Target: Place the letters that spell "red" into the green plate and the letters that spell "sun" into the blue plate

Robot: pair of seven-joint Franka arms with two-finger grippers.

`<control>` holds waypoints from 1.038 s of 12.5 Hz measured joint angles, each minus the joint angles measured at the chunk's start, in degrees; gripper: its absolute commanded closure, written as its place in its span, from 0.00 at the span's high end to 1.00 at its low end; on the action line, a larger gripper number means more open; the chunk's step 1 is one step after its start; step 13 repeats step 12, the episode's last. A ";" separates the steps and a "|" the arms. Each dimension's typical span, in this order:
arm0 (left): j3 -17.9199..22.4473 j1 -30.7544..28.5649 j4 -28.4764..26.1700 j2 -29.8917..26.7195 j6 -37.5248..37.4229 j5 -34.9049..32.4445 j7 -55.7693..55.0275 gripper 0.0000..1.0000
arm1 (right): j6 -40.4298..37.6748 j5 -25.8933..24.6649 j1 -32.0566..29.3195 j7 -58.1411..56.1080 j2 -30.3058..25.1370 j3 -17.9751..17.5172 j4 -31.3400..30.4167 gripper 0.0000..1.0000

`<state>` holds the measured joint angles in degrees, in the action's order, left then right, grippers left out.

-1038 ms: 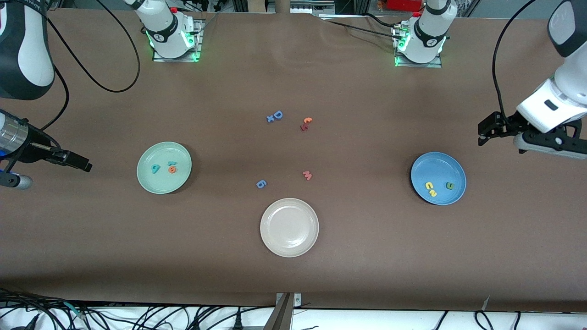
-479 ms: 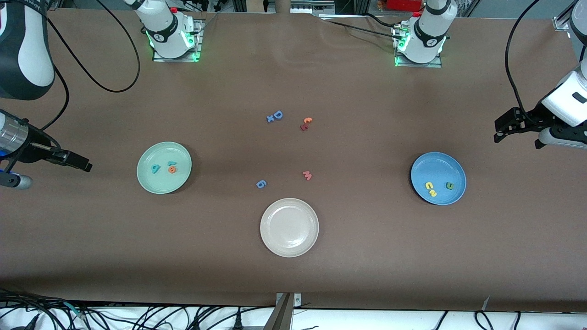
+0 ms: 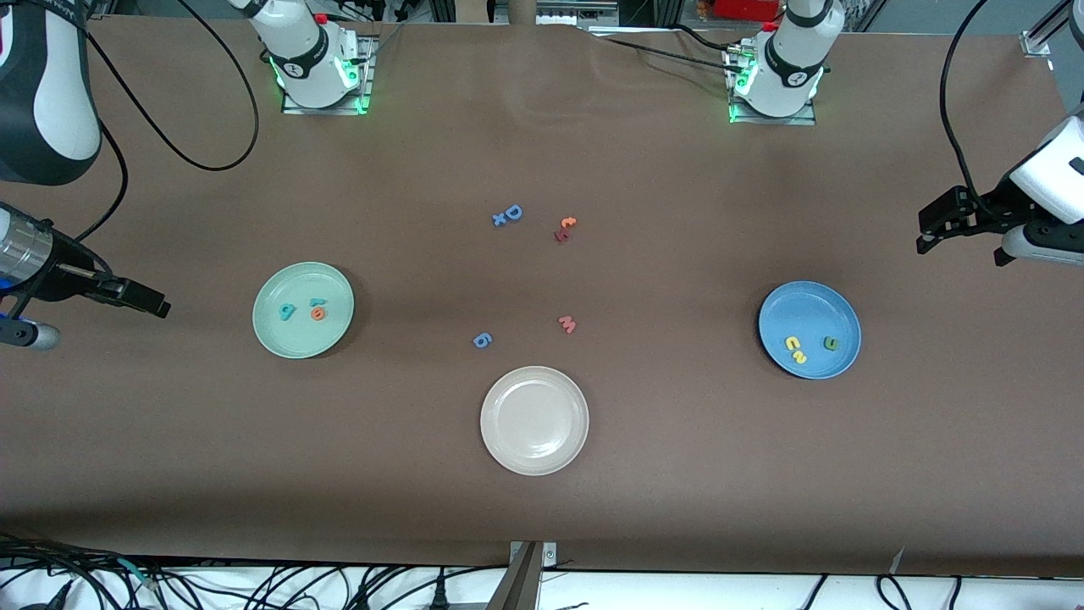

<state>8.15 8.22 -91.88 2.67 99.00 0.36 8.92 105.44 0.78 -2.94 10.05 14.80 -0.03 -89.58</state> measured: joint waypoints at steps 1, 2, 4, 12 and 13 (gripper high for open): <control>0.00 0.00 0.40 0.41 -0.16 0.00 0.00 1.00 | 0.00 0.00 0.00 -0.01 0.00 0.00 0.00 1.00; 0.00 0.02 0.51 0.73 -0.18 0.00 0.00 1.00 | 0.00 0.00 0.00 -0.02 0.00 0.00 0.00 1.00; -0.09 0.18 0.54 1.08 -0.23 0.00 0.00 1.00 | 0.03 0.00 0.00 -0.24 0.00 0.00 0.00 1.00; -0.11 0.31 0.63 1.32 -0.47 0.00 0.00 1.00 | 0.48 0.00 0.00 -1.39 -0.18 0.04 0.29 1.00; -0.11 0.31 0.63 1.32 -0.47 0.00 0.00 1.00 | 0.48 0.00 0.00 -1.39 -0.18 0.04 0.29 1.00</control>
